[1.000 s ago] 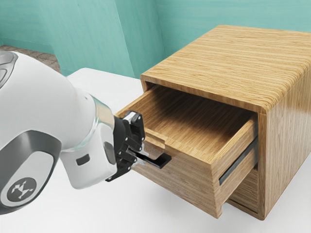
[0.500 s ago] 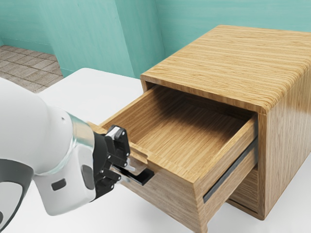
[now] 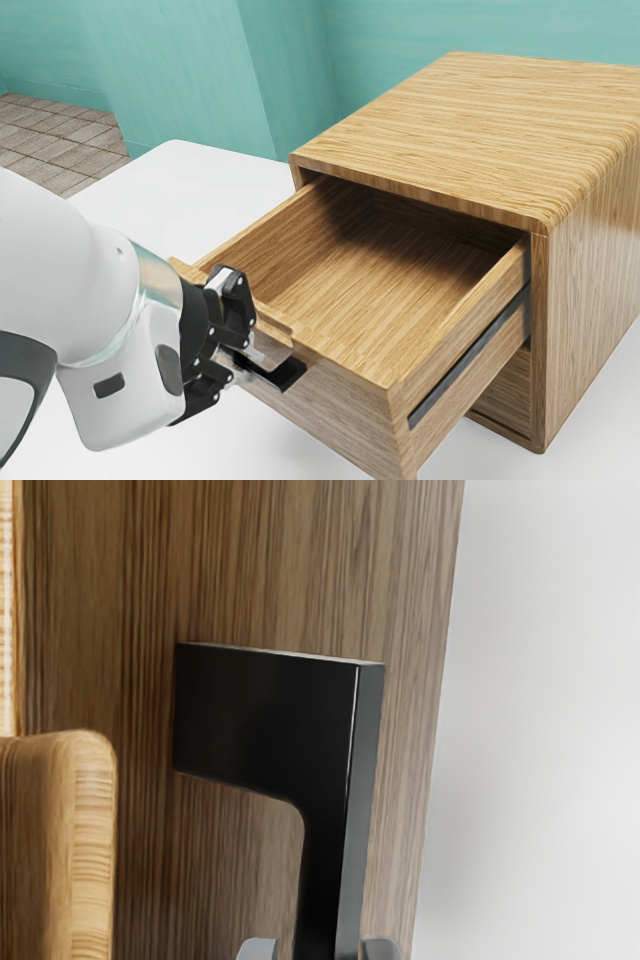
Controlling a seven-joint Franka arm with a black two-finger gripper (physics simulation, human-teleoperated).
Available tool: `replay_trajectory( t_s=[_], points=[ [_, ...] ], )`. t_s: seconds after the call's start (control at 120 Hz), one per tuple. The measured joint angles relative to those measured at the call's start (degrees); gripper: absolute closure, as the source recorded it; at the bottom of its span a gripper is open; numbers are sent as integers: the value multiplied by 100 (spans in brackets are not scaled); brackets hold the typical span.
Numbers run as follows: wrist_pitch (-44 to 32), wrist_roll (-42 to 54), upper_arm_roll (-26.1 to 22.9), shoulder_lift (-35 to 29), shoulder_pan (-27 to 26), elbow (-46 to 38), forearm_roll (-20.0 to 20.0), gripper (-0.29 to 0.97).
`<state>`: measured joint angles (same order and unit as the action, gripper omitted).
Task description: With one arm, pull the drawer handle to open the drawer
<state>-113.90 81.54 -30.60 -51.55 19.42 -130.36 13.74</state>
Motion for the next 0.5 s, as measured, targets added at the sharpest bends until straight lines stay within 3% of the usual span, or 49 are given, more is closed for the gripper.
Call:
replay_trajectory(
  t_s=[0.217, 0.333, 0.383, 0.433, 0.5],
  points=[
    [276, -10, 2, -12, -6, 304, 9, 53],
    [776, -21, -19, 48, -144, 1515, -1, 50],
    [1047, -106, 163, 518, -187, 2377, -18, 42],
    [1485, -500, 922, 1554, -369, 3318, -109, 33],
    [2050, -1271, 1717, 2942, -1114, 4510, -821, 24]
  ],
)
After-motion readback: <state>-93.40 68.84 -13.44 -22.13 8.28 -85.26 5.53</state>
